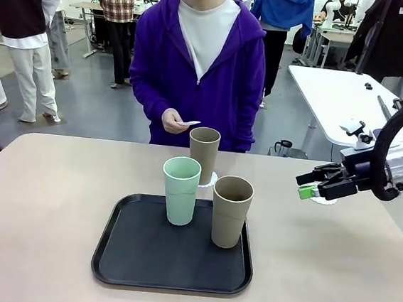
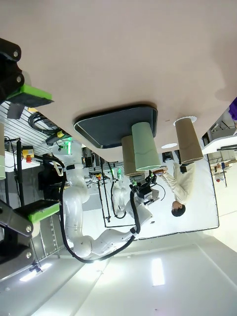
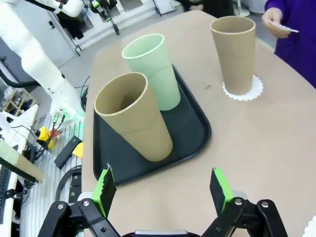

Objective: Place coasters on the table and set cups on them.
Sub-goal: Take one Reusable plastic cup from the Flat Tray and place it on a coaster set by the human.

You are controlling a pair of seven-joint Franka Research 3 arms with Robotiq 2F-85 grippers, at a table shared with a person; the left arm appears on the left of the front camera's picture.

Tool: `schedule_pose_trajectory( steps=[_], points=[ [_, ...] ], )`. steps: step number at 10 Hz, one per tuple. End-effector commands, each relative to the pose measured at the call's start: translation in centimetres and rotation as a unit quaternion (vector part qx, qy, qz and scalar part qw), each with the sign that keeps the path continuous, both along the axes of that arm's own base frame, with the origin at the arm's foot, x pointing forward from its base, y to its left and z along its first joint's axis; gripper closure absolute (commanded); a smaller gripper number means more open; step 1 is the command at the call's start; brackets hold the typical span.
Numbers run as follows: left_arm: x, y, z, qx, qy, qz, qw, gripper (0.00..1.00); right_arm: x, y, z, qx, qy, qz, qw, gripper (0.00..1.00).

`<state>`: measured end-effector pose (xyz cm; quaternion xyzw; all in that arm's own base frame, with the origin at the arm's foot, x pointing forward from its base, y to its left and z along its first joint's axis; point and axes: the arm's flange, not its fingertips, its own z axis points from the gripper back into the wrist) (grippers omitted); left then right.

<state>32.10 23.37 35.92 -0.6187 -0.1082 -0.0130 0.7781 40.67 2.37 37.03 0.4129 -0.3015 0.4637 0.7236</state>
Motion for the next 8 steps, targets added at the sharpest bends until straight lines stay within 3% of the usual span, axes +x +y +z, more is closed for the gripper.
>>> schedule_pose_trajectory(
  steps=[1, 5, 6, 8],
  points=[
    [-0.1, 0.0, 0.2, 0.000, -0.002, 0.002, 1.000, 0.00, -0.2, -0.8, 0.6, 0.015, 0.003, 0.011, 1.000, 0.00],
    [-0.1, 0.0, 0.2, 0.000, -0.002, 0.002, 1.000, 0.00, -0.3, -0.6, 0.4, 0.013, 0.004, 0.006, 1.000, 0.00],
    [-0.1, 0.0, 0.2, 0.000, -0.002, 0.002, 1.000, 0.00, -0.9, -0.2, 0.1, 0.047, -0.027, 0.057, 0.997, 0.00],
    [-0.1, 0.0, 0.2, 0.000, -0.002, 0.002, 1.000, 0.00, -1.4, 0.5, -1.3, 0.082, -0.045, 0.053, 0.994, 0.00]
  ],
)
